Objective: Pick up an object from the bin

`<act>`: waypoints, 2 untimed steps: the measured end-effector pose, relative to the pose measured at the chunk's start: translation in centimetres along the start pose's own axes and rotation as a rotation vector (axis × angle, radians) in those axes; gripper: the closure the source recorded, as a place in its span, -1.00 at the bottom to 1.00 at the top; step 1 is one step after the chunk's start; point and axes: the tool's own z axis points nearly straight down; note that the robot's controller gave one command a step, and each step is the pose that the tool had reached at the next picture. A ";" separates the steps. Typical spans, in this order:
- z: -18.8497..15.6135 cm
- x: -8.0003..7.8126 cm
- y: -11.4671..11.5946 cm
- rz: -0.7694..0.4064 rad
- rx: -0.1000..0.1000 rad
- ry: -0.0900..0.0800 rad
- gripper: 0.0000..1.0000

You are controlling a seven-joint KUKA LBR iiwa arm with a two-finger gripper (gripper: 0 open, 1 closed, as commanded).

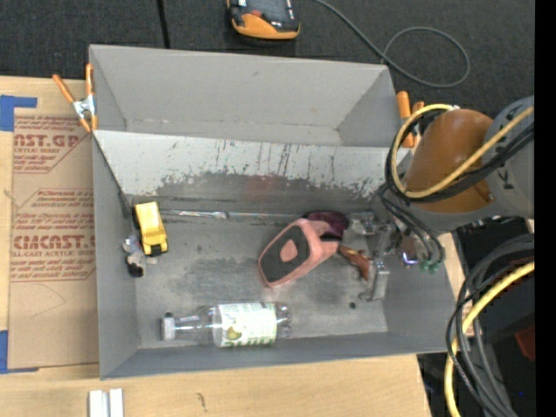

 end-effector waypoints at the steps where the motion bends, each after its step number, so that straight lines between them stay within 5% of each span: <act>1: -0.5 -0.2 0.0 -0.001 0.001 -0.007 -1.00; 2: 4.0 -3.7 3.6 0.169 0.001 -0.013 -1.00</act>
Offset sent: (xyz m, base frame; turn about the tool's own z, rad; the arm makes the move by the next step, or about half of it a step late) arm 0.0450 0.0484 -0.0564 0.2129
